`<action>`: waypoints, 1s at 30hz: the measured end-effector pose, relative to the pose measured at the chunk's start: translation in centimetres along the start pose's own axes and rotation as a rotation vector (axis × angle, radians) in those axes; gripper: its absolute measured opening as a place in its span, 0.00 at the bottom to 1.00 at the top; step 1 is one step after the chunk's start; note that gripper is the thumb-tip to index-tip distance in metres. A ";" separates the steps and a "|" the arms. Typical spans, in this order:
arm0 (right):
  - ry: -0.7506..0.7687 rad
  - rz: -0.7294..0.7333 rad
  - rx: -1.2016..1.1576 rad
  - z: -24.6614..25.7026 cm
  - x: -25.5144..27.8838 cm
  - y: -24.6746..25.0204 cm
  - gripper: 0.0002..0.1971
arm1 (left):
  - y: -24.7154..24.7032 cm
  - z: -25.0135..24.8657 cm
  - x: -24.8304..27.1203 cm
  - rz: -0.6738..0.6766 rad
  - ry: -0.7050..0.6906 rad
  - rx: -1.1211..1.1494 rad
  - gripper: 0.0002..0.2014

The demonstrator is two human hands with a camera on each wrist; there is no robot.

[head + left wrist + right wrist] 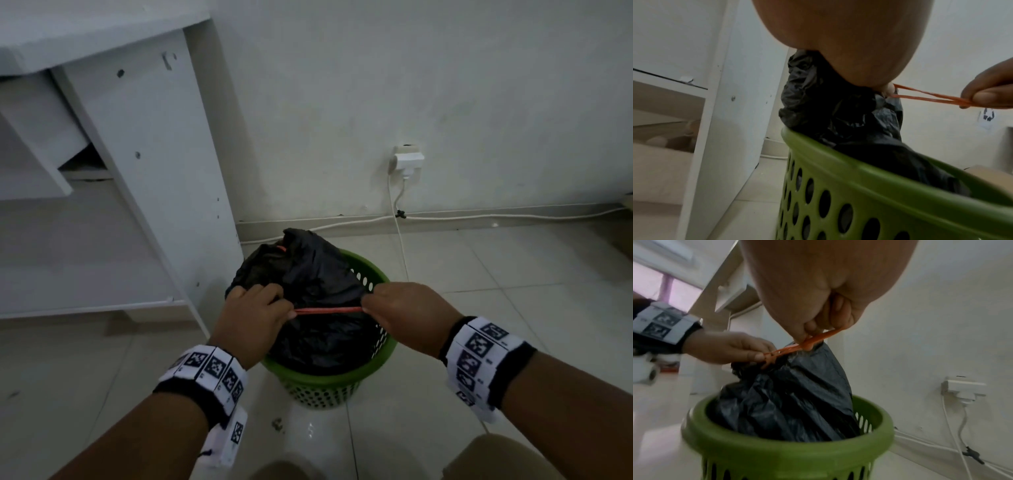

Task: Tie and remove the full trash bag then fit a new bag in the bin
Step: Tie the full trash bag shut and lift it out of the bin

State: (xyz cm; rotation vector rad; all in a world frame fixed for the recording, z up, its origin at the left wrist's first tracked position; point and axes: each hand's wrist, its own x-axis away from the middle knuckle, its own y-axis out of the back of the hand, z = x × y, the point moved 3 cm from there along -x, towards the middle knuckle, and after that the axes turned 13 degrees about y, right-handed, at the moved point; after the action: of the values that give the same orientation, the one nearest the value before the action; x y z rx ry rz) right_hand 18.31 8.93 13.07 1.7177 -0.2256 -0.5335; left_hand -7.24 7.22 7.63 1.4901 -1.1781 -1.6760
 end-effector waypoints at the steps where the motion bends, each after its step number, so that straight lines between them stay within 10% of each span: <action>1: 0.021 0.042 0.011 0.0 0.2 -0.4 0.04 | -0.4 0.0 0.2 0.011 -0.006 -0.029 0.16; 8: 0.048 0.185 0.114 -0.4 -0.1 -1.5 0.18 | -1.4 -1.1 0.5 0.045 0.027 -0.120 0.13; 15: -0.064 0.242 0.056 -1.2 1.2 -3.2 0.10 | -1.2 -3.0 0.7 0.101 0.066 -0.131 0.15; 20: -0.351 0.065 -0.248 -2.6 1.0 -3.4 0.23 | 0.2 -4.7 0.7 0.248 0.219 0.166 0.21; 26: -0.530 -0.349 -0.606 -1.6 -4.2 -1.4 0.20 | 2.1 -5.6 -0.5 0.318 0.347 0.776 0.11; 30: -0.661 -0.380 -0.820 -1.5 -7.4 -2.9 0.14 | 2.5 -5.5 -0.6 0.311 0.438 0.990 0.14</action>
State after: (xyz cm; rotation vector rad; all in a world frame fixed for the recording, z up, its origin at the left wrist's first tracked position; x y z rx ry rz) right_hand 12.14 14.11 12.11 0.7400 -0.1137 -1.2707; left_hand -2.02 5.45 10.24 1.9288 -1.9605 -0.4675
